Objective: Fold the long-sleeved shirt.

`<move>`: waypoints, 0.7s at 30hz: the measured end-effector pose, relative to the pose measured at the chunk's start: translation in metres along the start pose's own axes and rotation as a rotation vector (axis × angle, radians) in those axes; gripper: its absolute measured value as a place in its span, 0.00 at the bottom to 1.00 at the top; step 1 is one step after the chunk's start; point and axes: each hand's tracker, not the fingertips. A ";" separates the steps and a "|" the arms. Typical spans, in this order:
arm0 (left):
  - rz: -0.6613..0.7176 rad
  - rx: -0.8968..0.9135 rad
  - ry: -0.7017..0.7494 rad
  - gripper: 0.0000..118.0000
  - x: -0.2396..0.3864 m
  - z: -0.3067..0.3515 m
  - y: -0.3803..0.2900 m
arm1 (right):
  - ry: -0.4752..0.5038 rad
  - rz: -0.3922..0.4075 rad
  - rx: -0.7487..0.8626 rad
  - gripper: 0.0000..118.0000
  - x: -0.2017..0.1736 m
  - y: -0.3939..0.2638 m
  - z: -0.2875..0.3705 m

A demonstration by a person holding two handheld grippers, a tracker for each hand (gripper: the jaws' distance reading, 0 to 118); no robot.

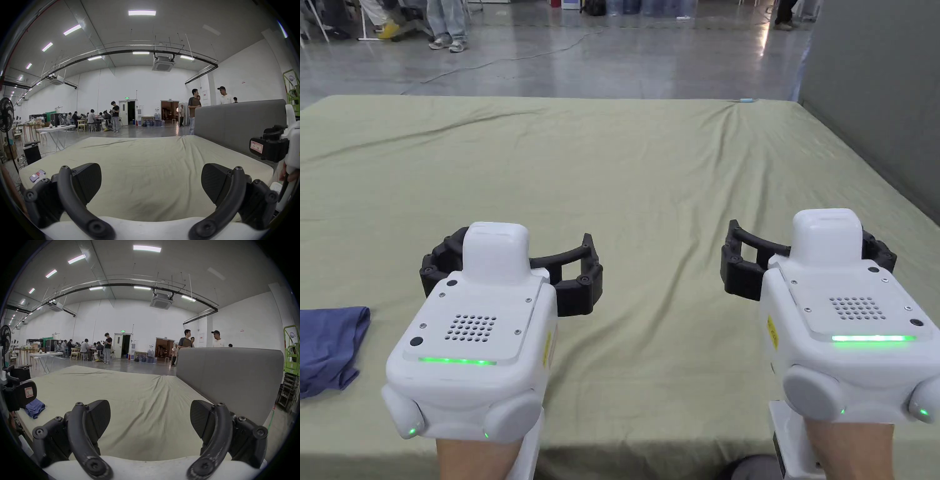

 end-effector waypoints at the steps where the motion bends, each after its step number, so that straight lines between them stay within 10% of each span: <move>1: 0.000 0.001 -0.004 1.00 0.000 0.000 0.000 | 0.002 0.000 0.001 0.86 -0.001 0.000 0.000; 21: -0.023 -0.002 0.006 1.00 0.004 -0.001 0.000 | 0.002 -0.018 0.001 0.86 0.005 0.000 -0.002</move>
